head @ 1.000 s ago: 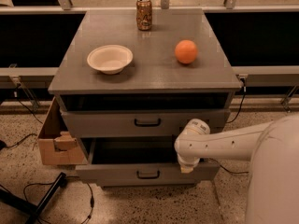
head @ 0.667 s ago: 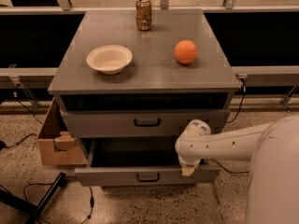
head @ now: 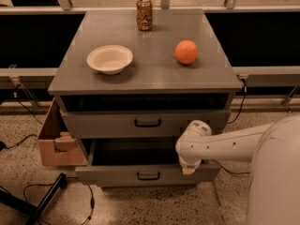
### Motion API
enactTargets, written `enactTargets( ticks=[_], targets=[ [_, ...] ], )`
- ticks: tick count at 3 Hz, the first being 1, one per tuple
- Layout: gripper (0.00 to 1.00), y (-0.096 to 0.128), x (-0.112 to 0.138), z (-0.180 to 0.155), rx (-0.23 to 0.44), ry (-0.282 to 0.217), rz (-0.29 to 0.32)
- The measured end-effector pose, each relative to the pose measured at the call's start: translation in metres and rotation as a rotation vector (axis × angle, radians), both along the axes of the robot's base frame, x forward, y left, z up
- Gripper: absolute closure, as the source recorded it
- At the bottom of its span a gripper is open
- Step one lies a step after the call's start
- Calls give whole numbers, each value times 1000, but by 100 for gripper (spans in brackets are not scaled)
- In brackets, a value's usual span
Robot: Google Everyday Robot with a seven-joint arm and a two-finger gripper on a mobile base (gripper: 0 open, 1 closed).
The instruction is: Open middle drawer
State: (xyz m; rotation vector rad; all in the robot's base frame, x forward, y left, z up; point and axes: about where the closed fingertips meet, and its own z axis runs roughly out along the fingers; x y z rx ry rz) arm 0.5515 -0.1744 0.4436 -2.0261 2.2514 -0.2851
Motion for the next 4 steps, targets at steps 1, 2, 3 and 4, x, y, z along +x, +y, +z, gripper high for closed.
enactTargets(
  ticks=[1,2,3,4],
  targets=[
    [22,0,-1,-1,0,2,0],
    [0,-1,-2,-3,-1,5,0],
    [0,-1,-2,-3,-1,5,0],
    [26,4,-39,-20,6,100,-14]
  ],
)
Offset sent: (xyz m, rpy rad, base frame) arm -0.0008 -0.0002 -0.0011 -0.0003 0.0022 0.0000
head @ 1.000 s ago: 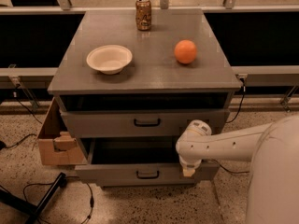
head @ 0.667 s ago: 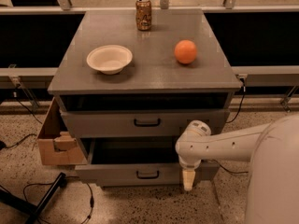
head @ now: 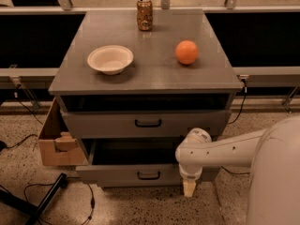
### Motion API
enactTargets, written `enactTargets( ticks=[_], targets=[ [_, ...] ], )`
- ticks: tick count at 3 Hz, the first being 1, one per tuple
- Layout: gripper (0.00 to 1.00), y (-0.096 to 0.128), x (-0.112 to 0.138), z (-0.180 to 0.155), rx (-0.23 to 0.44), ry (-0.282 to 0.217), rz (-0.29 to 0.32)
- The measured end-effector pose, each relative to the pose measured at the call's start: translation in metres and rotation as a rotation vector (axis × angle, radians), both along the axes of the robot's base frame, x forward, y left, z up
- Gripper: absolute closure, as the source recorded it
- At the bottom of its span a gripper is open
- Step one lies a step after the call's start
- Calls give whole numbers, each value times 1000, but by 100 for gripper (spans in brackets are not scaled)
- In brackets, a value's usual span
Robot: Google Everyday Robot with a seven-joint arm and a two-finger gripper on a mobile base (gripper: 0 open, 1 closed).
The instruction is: Open middle drawer
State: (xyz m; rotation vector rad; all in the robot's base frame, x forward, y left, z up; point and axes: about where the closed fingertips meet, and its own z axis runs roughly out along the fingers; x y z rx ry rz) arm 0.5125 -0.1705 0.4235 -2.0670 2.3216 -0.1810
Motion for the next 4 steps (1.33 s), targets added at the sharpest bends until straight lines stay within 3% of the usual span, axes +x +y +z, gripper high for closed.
enactTargets(
  ticks=[1,2,3,4],
  targets=[
    [49,1,-40,-21,7,96,-18],
    [72,1,-42,-18,7,98,-18],
    [96,-3,-66,-9,1,105,-41],
    [100,-3,-66,-9,1,105,-41]
  ],
)
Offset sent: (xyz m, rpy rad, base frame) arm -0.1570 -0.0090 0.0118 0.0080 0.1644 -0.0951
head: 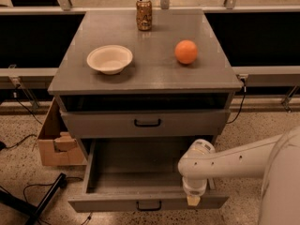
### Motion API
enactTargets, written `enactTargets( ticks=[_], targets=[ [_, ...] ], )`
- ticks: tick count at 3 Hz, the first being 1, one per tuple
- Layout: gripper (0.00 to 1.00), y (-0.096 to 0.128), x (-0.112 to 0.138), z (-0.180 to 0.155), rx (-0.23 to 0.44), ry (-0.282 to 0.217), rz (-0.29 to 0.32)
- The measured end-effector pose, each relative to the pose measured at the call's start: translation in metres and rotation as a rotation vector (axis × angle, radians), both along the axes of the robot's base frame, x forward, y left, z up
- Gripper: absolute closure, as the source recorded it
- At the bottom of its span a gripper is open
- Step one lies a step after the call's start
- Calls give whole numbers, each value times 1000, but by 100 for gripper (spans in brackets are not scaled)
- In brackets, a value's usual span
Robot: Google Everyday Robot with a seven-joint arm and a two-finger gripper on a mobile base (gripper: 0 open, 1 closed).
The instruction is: Open middle drawer
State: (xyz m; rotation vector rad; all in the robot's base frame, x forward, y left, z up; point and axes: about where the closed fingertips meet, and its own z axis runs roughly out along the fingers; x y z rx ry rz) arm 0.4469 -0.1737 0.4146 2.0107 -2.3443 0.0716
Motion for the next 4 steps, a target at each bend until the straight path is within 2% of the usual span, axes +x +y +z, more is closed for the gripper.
enactTargets(
  ticks=[1,2,3,4],
  targets=[
    [100,-7,-30,10,-6,3,-39],
    [100,-8,-35,10,-6,4,-48],
    [100,-13,-54,16,-8,5,-75],
    [100,-14,-57,18,-5,5,-79]
  ],
)
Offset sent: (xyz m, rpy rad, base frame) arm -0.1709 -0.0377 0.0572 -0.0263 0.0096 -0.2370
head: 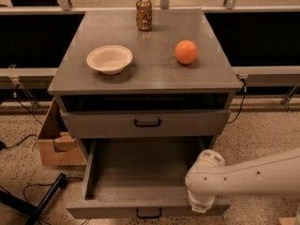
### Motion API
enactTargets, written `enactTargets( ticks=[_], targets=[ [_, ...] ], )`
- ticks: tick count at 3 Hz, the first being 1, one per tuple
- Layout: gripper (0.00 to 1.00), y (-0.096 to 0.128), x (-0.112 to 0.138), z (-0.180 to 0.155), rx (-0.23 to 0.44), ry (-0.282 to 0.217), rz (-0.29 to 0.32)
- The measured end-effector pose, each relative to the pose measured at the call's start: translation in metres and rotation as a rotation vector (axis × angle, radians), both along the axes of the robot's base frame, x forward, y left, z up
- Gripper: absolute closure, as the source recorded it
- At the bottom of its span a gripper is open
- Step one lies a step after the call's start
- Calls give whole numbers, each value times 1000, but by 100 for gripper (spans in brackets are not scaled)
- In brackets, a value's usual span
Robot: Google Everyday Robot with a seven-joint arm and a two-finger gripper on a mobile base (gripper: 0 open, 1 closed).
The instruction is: Open middle drawer
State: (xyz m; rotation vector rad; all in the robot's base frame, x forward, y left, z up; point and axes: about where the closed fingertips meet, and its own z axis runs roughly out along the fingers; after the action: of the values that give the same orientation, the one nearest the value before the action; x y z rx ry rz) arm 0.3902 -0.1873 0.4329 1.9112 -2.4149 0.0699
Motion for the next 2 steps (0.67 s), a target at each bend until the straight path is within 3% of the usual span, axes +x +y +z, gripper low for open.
enactTargets(
  ticks=[1,2],
  targets=[
    [100,-9,-21,4,23,-5,-32],
    [100,-9,-21,4,23,-5,-32]
  ],
)
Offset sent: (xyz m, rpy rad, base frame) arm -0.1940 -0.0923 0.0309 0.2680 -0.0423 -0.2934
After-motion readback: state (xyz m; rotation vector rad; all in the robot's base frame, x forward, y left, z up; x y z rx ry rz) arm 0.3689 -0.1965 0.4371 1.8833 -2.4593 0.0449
